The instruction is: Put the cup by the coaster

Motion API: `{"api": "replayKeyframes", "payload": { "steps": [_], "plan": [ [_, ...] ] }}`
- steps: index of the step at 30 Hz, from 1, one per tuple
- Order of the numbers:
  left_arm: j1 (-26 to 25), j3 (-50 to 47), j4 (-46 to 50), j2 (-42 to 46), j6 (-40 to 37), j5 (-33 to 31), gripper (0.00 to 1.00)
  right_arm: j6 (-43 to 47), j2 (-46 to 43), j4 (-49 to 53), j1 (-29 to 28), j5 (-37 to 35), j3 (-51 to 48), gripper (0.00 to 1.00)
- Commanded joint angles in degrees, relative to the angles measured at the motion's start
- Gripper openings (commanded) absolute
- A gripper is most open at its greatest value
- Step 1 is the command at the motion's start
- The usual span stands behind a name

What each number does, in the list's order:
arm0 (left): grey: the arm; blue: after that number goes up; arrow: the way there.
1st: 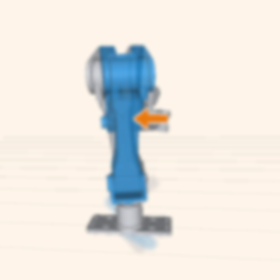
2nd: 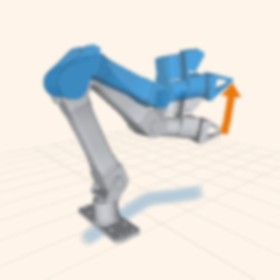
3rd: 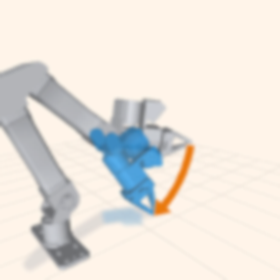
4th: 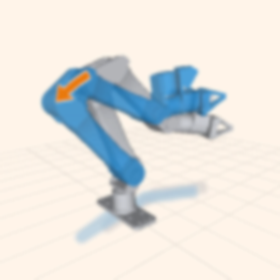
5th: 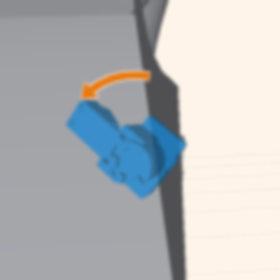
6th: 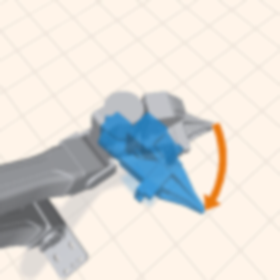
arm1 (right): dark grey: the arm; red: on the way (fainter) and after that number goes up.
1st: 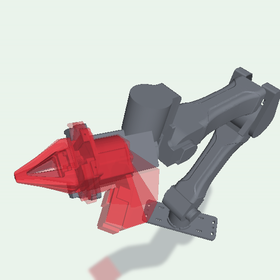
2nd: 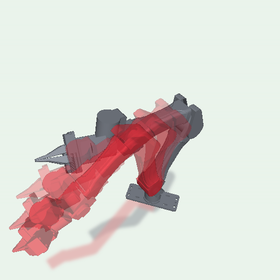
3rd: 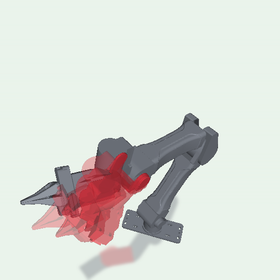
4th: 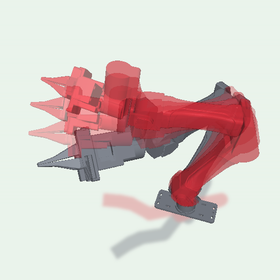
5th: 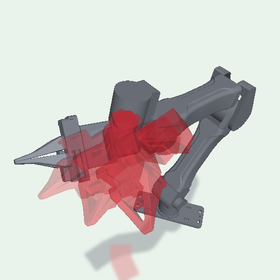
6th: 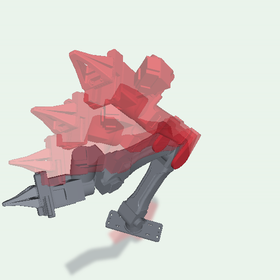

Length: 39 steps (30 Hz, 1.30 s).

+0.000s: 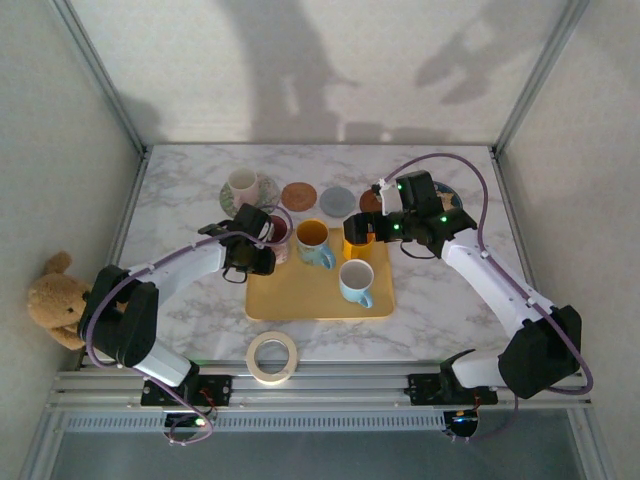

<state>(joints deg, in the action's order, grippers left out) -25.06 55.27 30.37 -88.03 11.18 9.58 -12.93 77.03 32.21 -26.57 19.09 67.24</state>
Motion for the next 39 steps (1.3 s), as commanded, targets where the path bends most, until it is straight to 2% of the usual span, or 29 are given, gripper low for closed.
{"api": "replayKeyframes", "payload": {
  "steps": [1, 9, 16, 18, 23, 28, 39],
  "plan": [
    [-0.43, -0.07, -0.25, -0.36, 0.51, -1.41, 0.28, -0.64, -0.87, -1.44, -0.55, -0.21, -0.37, 0.99],
    [-0.56, -0.86, -0.83, -0.01, 0.86, -2.1, 0.22, -0.64, -0.79, -1.66, -0.53, 0.07, -0.27, 0.99],
    [-0.61, 0.13, -0.25, -0.22, 0.43, -2.79, 0.21, -0.97, -0.81, -2.15, -0.57, 0.31, -0.43, 0.99],
    [-0.69, 0.92, 0.5, -0.29, 0.08, -3.18, 0.15, -1.12, -0.88, -2.26, -0.55, 0.32, -0.45, 0.99],
    [-0.78, 2.79, 1.96, 0.38, -0.46, -3.51, 0.12, -1.03, -0.67, -2.46, -0.52, 0.48, -0.55, 0.99],
    [-0.96, 3.44, 2.48, 1.98, -0.58, -3.99, 0.0, -0.9, -0.46, -2.81, -0.58, 0.67, -0.28, 0.99],
    [-1.03, 10.12, 5.1, 5.71, -0.93, -7.92, 0.0, -1.23, 0.04, -3.11, -0.56, 0.59, 1.27, 0.99]
  ]
}}
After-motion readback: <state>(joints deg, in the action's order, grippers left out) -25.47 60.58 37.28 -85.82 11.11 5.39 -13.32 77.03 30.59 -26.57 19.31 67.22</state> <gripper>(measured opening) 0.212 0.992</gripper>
